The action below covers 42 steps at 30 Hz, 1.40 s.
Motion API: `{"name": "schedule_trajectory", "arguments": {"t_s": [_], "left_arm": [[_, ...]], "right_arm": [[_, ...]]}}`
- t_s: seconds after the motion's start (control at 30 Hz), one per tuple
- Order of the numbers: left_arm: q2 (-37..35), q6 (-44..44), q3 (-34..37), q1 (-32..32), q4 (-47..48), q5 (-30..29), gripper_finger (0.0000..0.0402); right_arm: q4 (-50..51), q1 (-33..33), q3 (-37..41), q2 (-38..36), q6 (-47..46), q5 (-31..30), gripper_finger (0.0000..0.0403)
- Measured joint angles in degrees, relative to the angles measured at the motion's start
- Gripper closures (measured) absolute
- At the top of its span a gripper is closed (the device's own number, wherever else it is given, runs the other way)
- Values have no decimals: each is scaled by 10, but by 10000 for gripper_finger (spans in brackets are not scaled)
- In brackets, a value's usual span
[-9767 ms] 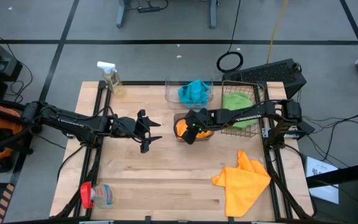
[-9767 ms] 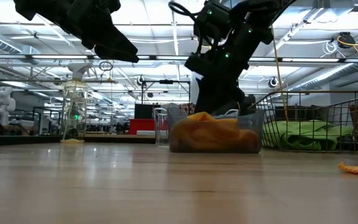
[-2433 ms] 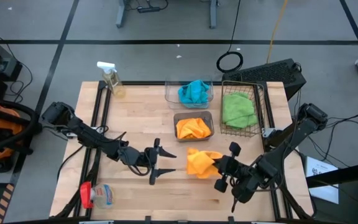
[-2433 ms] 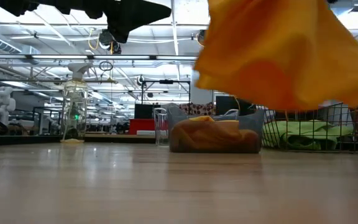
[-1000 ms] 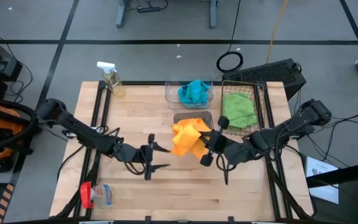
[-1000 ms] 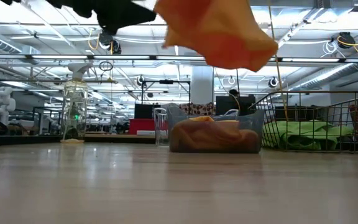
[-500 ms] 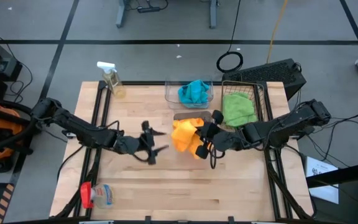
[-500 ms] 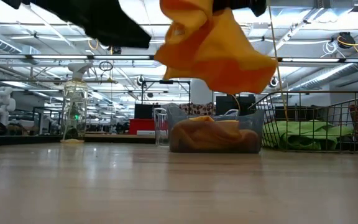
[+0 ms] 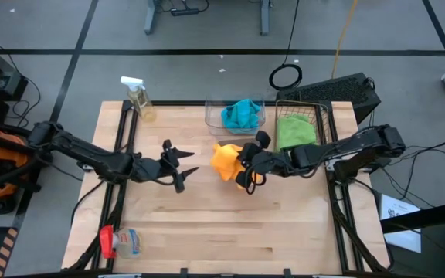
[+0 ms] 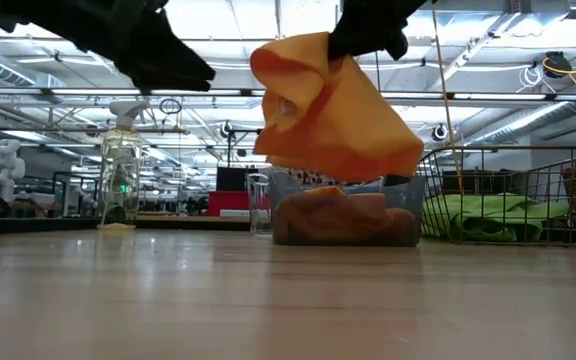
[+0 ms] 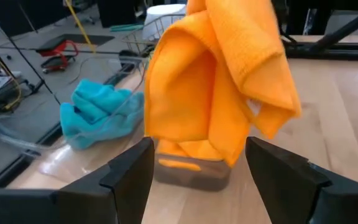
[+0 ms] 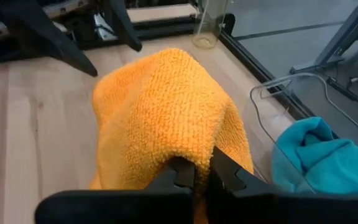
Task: Sort microfiber towel by color & place in baskets
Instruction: Put the orange towel into the black bin
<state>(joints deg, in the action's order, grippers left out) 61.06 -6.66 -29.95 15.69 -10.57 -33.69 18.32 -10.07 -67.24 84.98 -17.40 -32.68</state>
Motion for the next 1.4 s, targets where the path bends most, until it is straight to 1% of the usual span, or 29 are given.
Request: {"name": "schedule_trajectory", "arguments": {"t_s": [0.1,0.2,0.3,0.47,0.57,0.63,0.83,0.9,0.97,1.03,1.13,1.27,1.33,1.4], "left_arm": [[-19,11,16,0,-9,4,144],[-28,25,25,-1,-13,9,144],[-27,36,24,-8,-23,35,144],[-19,45,24,-32,-60,90,144],[-8,45,24,-42,-70,104,144],[-1,45,24,-46,-78,114,144],[13,39,24,-48,-166,180,144],[20,26,23,-48,-196,198,142],[34,25,23,-46,-228,202,135],[54,25,23,-43,-254,202,121],[92,29,23,-40,-310,218,88],[132,40,23,-39,-395,221,44],[146,41,23,-42,-408,214,33],[160,41,16,-49,-408,212,30]], "right_arm": [[-3,0,0,3,-9,-3,401],[-5,-3,2,2,-39,-5,401],[-13,-14,8,3,-49,-21,401],[-81,-33,11,3,-28,-30,401],[-111,-44,12,3,-4,-31,401],[-109,-49,12,2,1,-34,401],[-95,-64,12,14,5,-34,401],[-104,-66,12,19,10,-41,401],[-101,-69,12,21,23,-50,401],[-112,-70,12,21,41,-46,401],[-118,-70,12,21,51,-46,401],[-117,-73,12,21,62,-46,401],[-117,-75,12,21,65,-46,401],[-121,-76,12,21,69,-47,401]]}}
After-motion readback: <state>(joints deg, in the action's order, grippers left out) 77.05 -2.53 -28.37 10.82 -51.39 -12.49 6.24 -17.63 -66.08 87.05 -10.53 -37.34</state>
